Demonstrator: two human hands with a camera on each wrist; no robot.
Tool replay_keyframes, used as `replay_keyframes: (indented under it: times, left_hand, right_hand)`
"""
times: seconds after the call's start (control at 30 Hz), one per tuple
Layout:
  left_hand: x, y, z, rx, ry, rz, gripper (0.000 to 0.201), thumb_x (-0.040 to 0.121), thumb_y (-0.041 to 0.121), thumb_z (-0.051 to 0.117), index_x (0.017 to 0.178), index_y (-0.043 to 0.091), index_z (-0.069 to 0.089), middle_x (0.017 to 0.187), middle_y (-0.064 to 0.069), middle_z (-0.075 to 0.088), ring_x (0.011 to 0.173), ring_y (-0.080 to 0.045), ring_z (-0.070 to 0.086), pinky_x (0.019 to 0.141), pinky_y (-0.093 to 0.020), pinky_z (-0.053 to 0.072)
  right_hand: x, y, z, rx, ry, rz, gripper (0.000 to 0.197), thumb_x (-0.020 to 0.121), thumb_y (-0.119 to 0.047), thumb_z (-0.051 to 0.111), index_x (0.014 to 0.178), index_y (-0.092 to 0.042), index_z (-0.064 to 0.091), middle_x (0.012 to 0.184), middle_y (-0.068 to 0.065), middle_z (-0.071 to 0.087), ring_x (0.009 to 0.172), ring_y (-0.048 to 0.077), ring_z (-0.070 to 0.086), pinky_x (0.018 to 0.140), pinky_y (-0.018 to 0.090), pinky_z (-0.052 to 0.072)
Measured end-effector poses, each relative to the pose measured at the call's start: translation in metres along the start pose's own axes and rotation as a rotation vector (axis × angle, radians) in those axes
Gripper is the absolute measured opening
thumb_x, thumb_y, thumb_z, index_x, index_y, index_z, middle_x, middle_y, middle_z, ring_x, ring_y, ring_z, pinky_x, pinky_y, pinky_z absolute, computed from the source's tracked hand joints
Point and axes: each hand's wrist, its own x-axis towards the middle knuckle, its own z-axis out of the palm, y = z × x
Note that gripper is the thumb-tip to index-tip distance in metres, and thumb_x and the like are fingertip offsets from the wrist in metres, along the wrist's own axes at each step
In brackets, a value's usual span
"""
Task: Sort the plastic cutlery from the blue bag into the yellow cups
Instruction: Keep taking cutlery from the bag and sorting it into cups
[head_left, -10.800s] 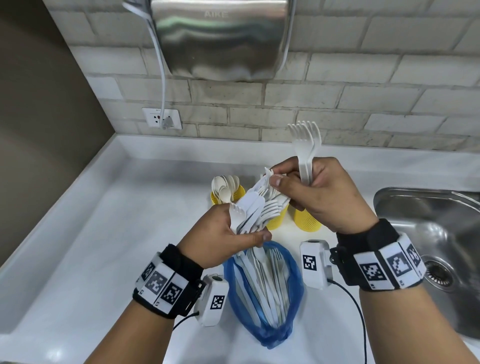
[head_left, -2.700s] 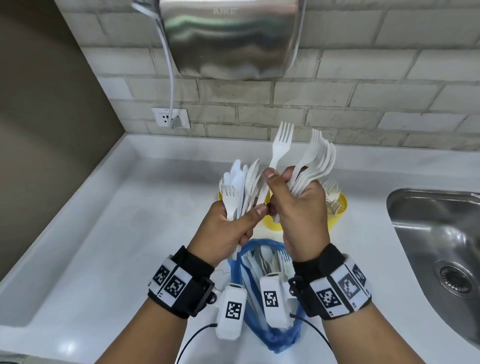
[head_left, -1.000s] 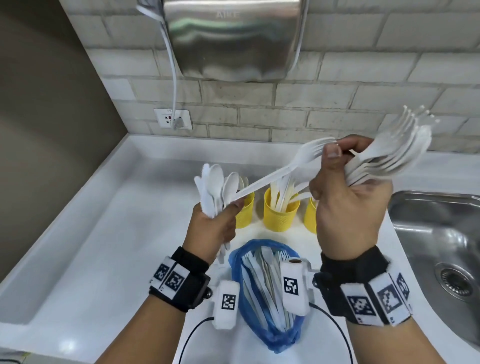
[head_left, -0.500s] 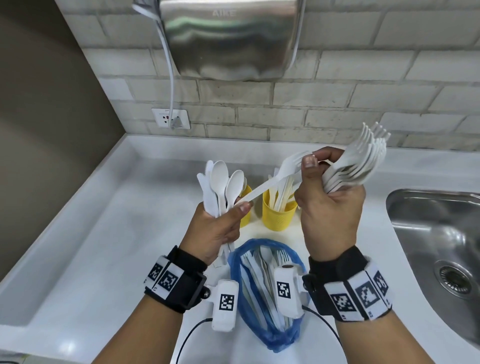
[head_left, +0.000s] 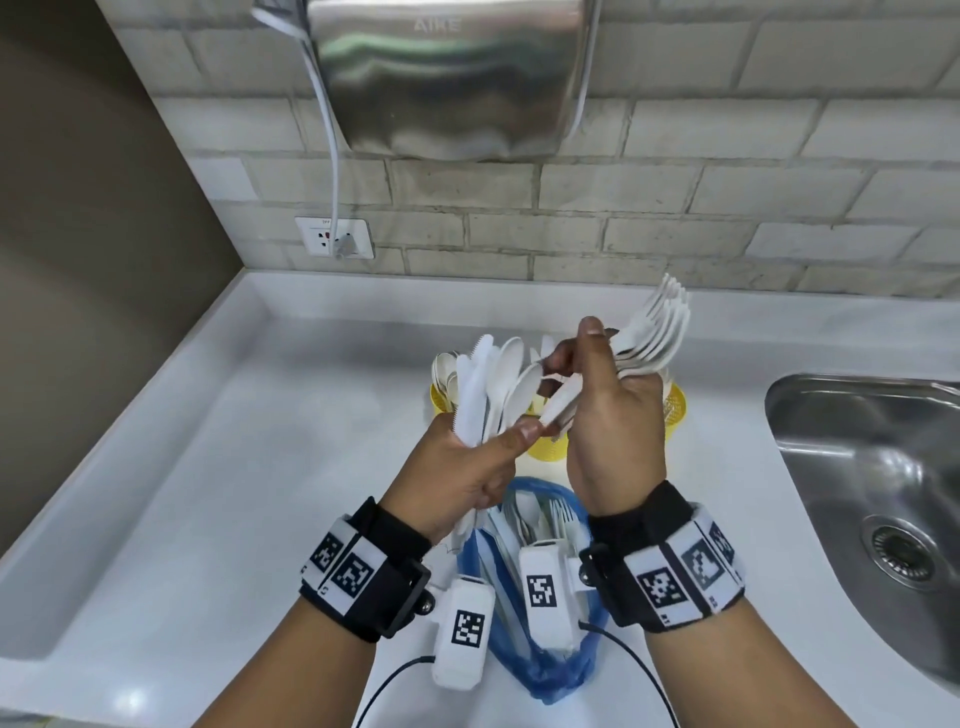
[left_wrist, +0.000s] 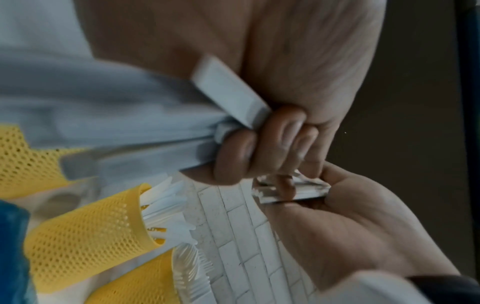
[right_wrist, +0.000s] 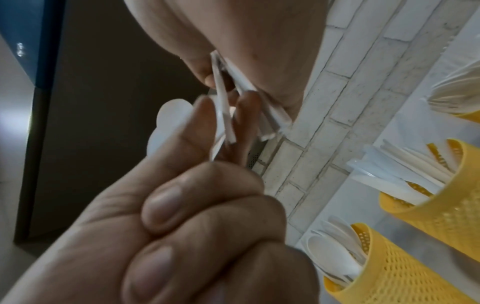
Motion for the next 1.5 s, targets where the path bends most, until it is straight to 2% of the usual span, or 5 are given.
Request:
replay_keyframes:
  times: [0.27, 0.4, 0.77, 1.27, 1.5]
  left_hand:
    - [0.018, -0.006, -0.005, -0.5, 0.102, -0.29, 0.03, 0.1, 0.011, 0.054, 0.126, -0.003, 0.062, 0.08, -0.012, 0.073, 0.056, -0.013, 0.063, 0.053, -0.016, 0.044]
    - [0.018, -0.005, 0.0, -0.675, 0.027, -0.369, 0.025, 0.095, 0.01, 0.055, 0.118, 0.002, 0.061, 0.108, -0.018, 0.065, 0.09, -0.023, 0.069, 0.089, -0.031, 0.055]
    - [0.024, -0.004, -0.004, -0.573, 0.106, -0.2, 0.034, 0.099, 0.022, 0.062, 0.129, 0.006, 0.064, 0.118, -0.014, 0.072, 0.116, -0.034, 0.068, 0.104, -0.045, 0.052]
    - [0.024, -0.015, 0.004, -0.121, 0.254, 0.175, 0.036, 0.095, 0.048, 0.062, 0.085, 0.015, 0.071, 0.052, 0.008, 0.041, 0.056, -0.018, 0.033, 0.067, -0.037, 0.037]
    - [0.026, -0.015, 0.013, -0.079, 0.189, 0.184, 0.036, 0.087, 0.053, 0.068, 0.078, 0.018, 0.072, 0.067, 0.0, 0.055, 0.061, -0.02, 0.038, 0.067, -0.038, 0.04]
  right_hand:
    - [-0.009, -0.009, 0.006, -0.147, -0.126, -0.343, 0.03, 0.105, -0.035, 0.055, 0.086, -0.011, 0.058, 0.063, -0.008, 0.057, 0.056, 0.01, 0.056, 0.058, 0.024, 0.047]
    - [-0.01, 0.006, 0.014, -0.182, -0.197, -0.226, 0.014, 0.097, -0.027, 0.068, 0.083, -0.028, 0.066, 0.071, -0.011, 0.069, 0.069, 0.007, 0.066, 0.068, 0.024, 0.052]
    - [0.014, 0.018, -0.014, -0.465, -0.224, -0.179, 0.023, 0.098, -0.019, 0.065, 0.076, -0.015, 0.066, 0.063, -0.008, 0.066, 0.059, 0.01, 0.066, 0.061, 0.02, 0.048]
    - [0.1, -0.017, -0.133, -0.56, 0.265, -0.056, 0.03, 0.087, -0.036, 0.073, 0.064, -0.019, 0.065, 0.055, 0.006, 0.069, 0.05, 0.029, 0.07, 0.067, 0.059, 0.063]
    - [0.116, 0.012, -0.153, -0.777, 0.227, 0.094, 0.033, 0.085, -0.039, 0.07, 0.066, -0.012, 0.071, 0.055, 0.004, 0.071, 0.058, 0.016, 0.073, 0.079, 0.039, 0.063]
